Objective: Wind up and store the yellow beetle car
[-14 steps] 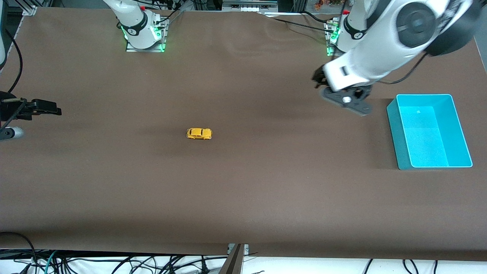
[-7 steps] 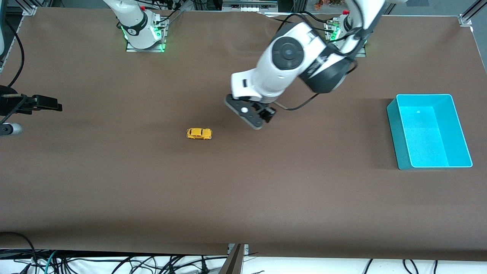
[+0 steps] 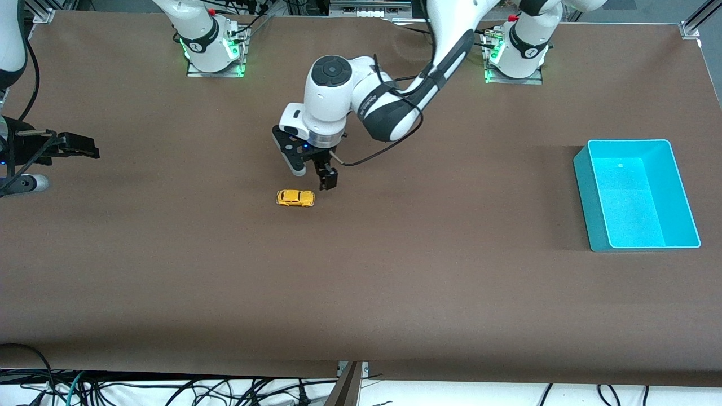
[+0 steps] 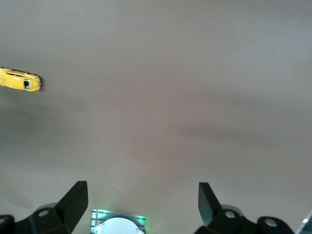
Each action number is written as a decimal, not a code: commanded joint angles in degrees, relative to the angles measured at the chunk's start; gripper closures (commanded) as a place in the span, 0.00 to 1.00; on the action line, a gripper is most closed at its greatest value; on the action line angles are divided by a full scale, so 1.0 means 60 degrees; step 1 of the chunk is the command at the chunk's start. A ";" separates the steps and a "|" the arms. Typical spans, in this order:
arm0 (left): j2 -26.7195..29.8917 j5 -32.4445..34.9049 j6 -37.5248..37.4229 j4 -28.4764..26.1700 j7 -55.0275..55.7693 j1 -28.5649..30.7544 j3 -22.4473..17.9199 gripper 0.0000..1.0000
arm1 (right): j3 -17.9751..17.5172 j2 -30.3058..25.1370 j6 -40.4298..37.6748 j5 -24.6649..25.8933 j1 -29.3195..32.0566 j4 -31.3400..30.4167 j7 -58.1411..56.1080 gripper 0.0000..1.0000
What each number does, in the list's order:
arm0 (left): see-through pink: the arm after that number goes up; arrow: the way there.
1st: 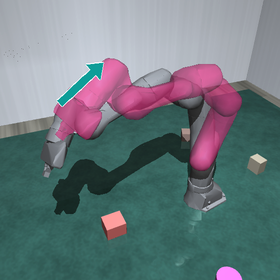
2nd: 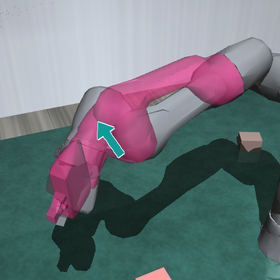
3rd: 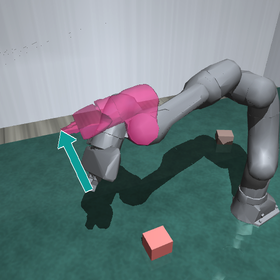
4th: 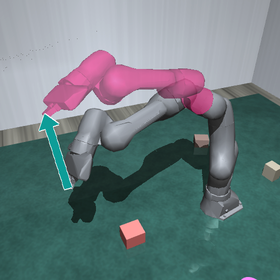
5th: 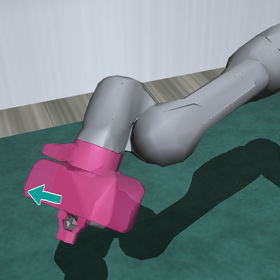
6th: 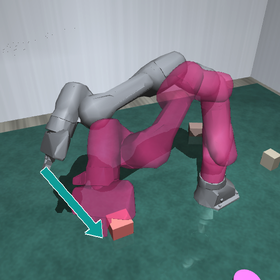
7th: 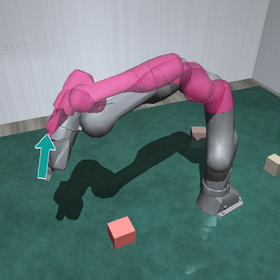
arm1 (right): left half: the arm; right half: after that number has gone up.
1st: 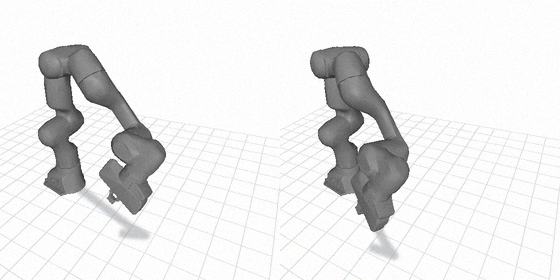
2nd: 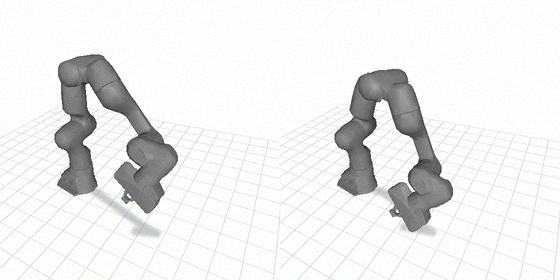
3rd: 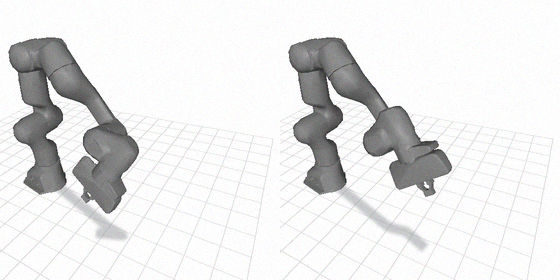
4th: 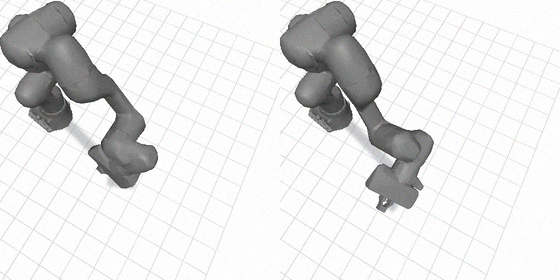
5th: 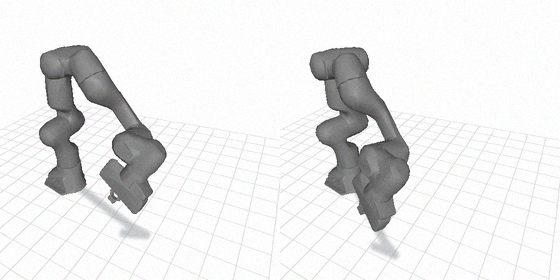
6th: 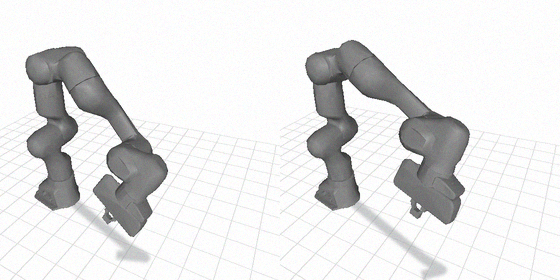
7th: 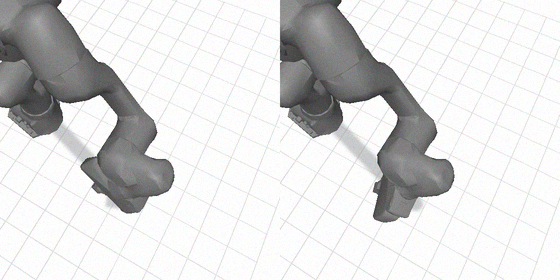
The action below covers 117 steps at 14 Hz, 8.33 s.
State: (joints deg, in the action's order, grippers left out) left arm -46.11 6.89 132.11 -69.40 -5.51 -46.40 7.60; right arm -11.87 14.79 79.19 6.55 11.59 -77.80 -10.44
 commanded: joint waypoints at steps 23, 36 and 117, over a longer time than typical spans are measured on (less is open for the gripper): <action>-0.3580 0.0097 0.2751 0.2250 -0.0283 -0.1832 -0.1897 0.01 | 0.0162 -0.1894 0.0557 -0.0403 -0.0423 -0.1111 0.1769 0.00; -0.3145 0.0024 0.2752 0.1828 -0.0181 -0.1612 -0.1984 1.00 | 0.0176 -0.1762 0.0469 -0.0564 -0.0408 -0.1023 0.1725 0.00; 0.8449 -0.1720 -0.7088 -0.4977 -0.1314 0.7163 -0.0916 0.01 | 0.0191 -0.1454 0.0616 -0.0550 -0.0393 -0.0789 0.1652 0.00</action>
State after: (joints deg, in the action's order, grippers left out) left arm 8.22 -4.79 94.08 -105.50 -21.61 -2.43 1.98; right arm -10.68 5.57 82.86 4.16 8.98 -83.52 -0.56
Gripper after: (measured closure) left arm 0.009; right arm 0.000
